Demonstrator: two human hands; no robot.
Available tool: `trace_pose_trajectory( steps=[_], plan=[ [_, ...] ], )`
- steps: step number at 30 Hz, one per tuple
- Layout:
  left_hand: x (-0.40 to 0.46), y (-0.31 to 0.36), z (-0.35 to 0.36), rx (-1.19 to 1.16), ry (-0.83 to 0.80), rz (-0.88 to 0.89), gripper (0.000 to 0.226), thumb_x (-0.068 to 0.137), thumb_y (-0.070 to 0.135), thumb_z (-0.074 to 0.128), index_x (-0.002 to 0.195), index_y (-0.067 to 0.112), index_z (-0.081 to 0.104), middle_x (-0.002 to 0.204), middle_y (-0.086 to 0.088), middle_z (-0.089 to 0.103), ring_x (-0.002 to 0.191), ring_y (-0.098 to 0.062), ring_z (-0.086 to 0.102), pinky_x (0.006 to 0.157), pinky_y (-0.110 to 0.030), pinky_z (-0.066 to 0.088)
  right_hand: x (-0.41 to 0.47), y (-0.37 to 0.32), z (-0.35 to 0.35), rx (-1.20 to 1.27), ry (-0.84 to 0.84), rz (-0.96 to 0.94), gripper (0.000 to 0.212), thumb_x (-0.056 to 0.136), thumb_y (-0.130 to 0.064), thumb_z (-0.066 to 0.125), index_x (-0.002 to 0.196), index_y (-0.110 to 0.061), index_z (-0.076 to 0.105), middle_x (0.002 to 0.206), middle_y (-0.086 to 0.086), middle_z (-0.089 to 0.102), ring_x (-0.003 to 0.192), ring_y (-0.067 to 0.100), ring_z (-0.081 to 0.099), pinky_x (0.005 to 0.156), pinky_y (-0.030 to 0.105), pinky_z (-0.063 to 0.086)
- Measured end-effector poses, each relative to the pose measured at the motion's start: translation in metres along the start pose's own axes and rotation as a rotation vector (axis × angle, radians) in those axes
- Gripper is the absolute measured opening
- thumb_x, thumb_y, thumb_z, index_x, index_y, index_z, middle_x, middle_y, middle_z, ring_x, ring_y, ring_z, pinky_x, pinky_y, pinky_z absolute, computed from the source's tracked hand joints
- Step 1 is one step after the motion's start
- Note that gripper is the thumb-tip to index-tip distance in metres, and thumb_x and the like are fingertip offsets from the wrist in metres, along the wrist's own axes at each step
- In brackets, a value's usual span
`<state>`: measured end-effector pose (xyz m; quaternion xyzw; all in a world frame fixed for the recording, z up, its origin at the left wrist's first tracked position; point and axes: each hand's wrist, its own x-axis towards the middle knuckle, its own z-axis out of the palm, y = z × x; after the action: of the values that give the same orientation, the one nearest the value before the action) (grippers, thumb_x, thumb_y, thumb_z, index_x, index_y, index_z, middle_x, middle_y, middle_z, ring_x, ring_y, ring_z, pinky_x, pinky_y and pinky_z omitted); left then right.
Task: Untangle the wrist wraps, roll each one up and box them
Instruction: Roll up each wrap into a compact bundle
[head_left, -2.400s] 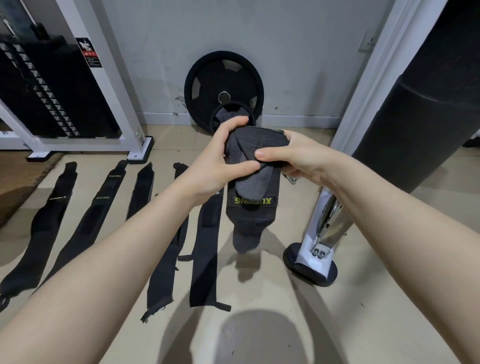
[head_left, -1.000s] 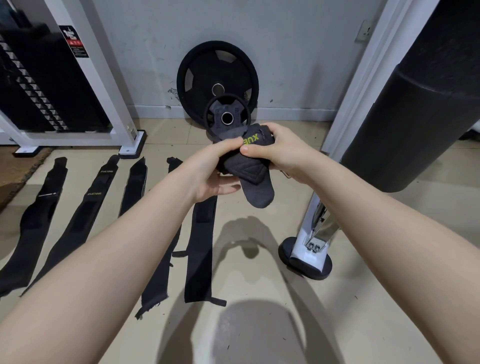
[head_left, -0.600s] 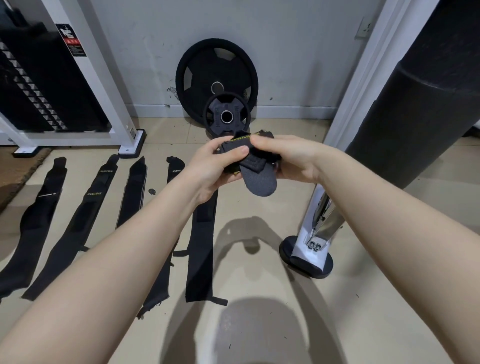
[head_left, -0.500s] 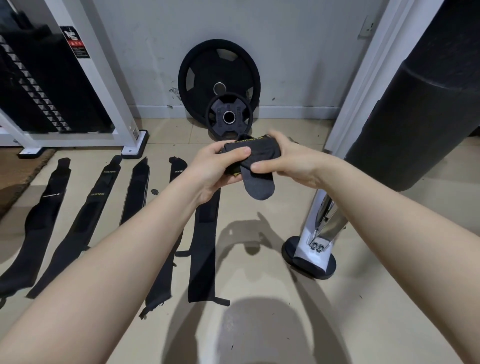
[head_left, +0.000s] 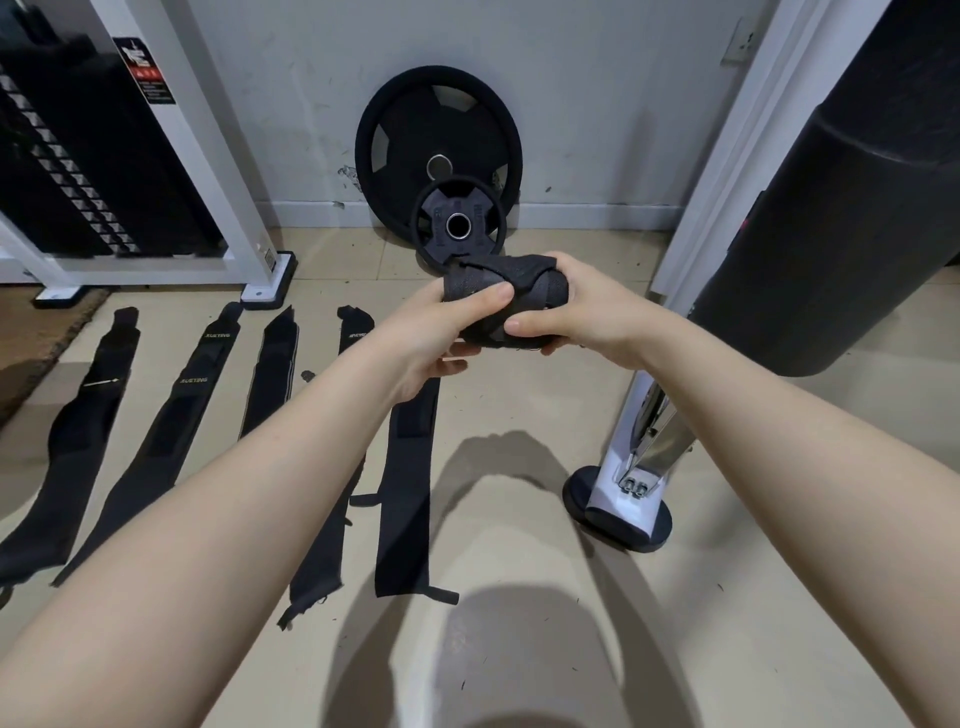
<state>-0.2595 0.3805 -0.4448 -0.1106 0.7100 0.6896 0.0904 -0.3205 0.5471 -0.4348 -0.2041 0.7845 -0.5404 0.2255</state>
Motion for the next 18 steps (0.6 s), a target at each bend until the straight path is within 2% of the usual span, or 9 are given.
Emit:
trace_pose_trajectory(
  steps=[2,5,7,9,11,13,15,18],
  plan=[
    [-0.001,-0.002,0.005,-0.049,0.033,0.081,0.023,0.089,0.032,0.065,0.111,0.025,0.060,0.105,0.004,0.069,0.095,-0.017,0.066,0.083,-0.035,0.055,0.000,0.004,0.001,0.094,-0.037,0.037,0.052,0.080,-0.003,0.072,0.122,-0.017,0.045,0.102,0.002,0.062,0.083,0.016,0.063,0.060,0.023,0.050],
    [0.003,-0.006,0.004,0.185,0.149,0.291,0.027,0.089,0.025,0.066,0.112,0.013,0.062,0.103,-0.002,0.070,0.095,-0.019,0.068,0.079,-0.037,0.059,0.000,0.009,-0.002,0.178,-0.123,0.097,0.050,0.081,-0.010,0.072,0.122,-0.022,0.047,0.105,-0.003,0.065,0.089,0.014,0.065,0.070,0.025,0.052],
    [0.006,-0.006,0.001,0.351,0.222,0.372,0.025,0.086,0.028,0.070,0.104,0.012,0.064,0.093,-0.001,0.070,0.086,-0.020,0.068,0.071,-0.036,0.059,0.000,0.009,-0.002,0.012,-0.079,0.082,0.051,0.080,-0.019,0.074,0.121,-0.028,0.046,0.113,-0.010,0.061,0.105,0.012,0.060,0.086,0.028,0.049],
    [0.008,-0.009,-0.001,0.418,0.278,0.380,0.024,0.082,0.032,0.073,0.096,0.015,0.063,0.084,0.003,0.067,0.080,-0.020,0.066,0.069,-0.038,0.057,0.004,0.009,0.004,-0.277,0.031,-0.076,0.077,0.070,-0.025,0.082,0.133,-0.027,0.037,0.127,-0.005,0.053,0.117,0.013,0.053,0.096,0.029,0.045],
    [0.009,-0.010,-0.002,0.382,0.306,0.351,0.024,0.080,0.032,0.074,0.095,0.017,0.064,0.082,0.005,0.067,0.079,-0.019,0.066,0.071,-0.039,0.057,0.009,0.011,0.014,-0.513,0.049,-0.219,0.094,0.063,-0.032,0.084,0.140,-0.027,0.031,0.130,0.001,0.050,0.117,0.014,0.050,0.096,0.030,0.045],
    [0.007,-0.012,-0.004,0.236,0.240,0.293,0.027,0.080,0.023,0.076,0.102,0.015,0.063,0.088,0.002,0.069,0.083,-0.018,0.068,0.069,-0.033,0.057,0.015,0.014,0.021,-0.655,0.066,-0.243,0.096,0.059,-0.043,0.081,0.140,-0.027,0.031,0.127,0.001,0.051,0.115,0.016,0.050,0.092,0.035,0.046],
    [0.003,-0.015,-0.005,0.103,0.137,0.241,0.038,0.079,0.010,0.076,0.113,0.012,0.058,0.099,0.000,0.068,0.090,-0.014,0.067,0.070,-0.023,0.056,0.018,0.015,0.025,-0.699,0.107,-0.223,0.090,0.060,-0.043,0.079,0.136,-0.023,0.035,0.122,0.003,0.053,0.110,0.019,0.052,0.085,0.036,0.047],
    [0.001,-0.024,-0.009,0.112,0.176,0.246,0.041,0.076,0.002,0.075,0.110,0.015,0.057,0.099,0.002,0.068,0.092,-0.014,0.067,0.078,-0.027,0.057,0.019,0.016,0.036,-0.613,0.098,-0.193,0.085,0.064,-0.032,0.082,0.134,-0.017,0.036,0.117,0.005,0.056,0.106,0.020,0.054,0.079,0.032,0.046]
  ],
)
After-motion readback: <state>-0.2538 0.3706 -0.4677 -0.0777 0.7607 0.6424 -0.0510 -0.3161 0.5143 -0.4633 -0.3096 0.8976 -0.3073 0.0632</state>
